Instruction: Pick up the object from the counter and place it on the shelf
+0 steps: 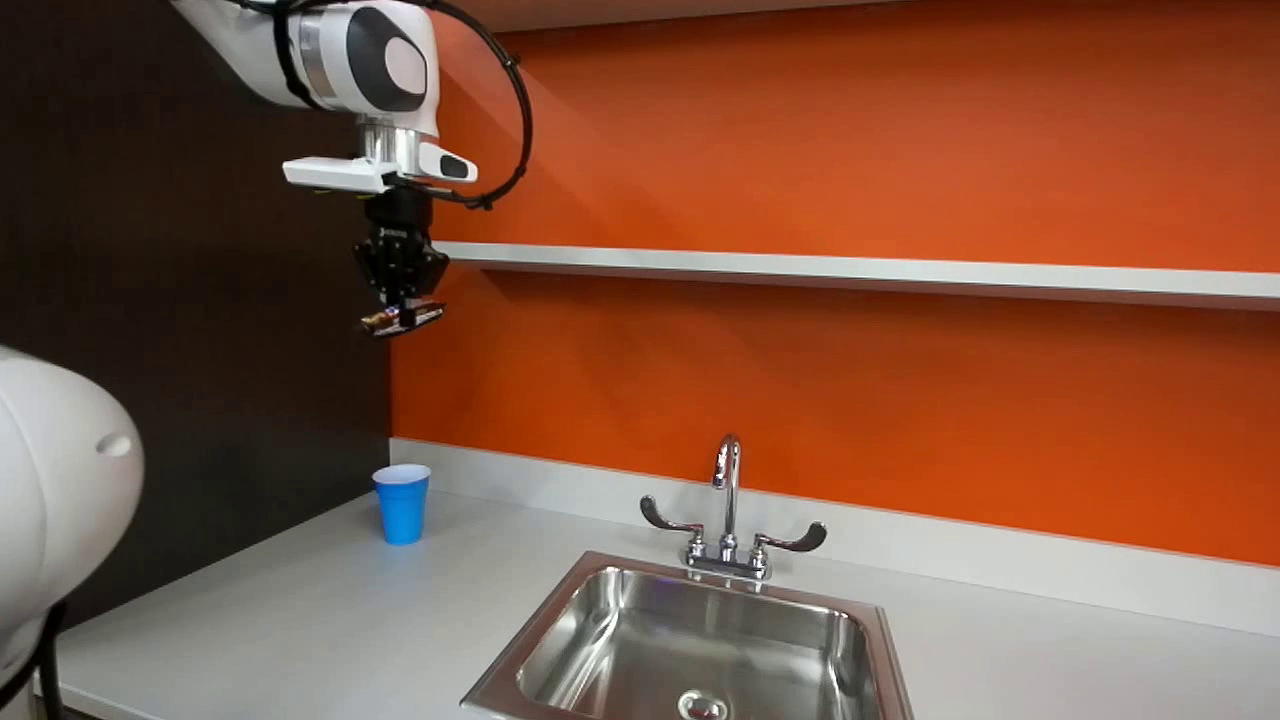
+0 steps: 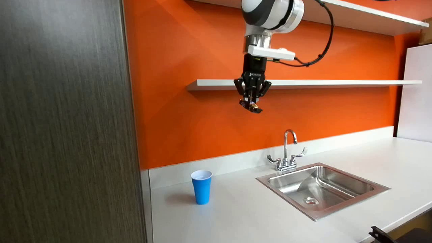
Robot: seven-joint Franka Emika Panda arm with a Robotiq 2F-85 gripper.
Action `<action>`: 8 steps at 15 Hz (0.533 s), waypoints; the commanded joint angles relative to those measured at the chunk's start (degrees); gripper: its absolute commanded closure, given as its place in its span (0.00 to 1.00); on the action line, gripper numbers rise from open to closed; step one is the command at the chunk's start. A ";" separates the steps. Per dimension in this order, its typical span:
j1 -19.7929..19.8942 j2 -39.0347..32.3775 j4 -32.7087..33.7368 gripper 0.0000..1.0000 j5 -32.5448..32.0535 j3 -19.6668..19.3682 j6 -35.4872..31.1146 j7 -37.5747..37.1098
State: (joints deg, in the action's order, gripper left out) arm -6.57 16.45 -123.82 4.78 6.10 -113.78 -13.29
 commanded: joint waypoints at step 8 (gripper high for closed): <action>2.12 -2.88 17.67 0.95 -2.38 1.11 5.46 -5.39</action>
State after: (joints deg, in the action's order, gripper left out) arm -5.65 16.14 -112.33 4.08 6.10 -111.15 -16.29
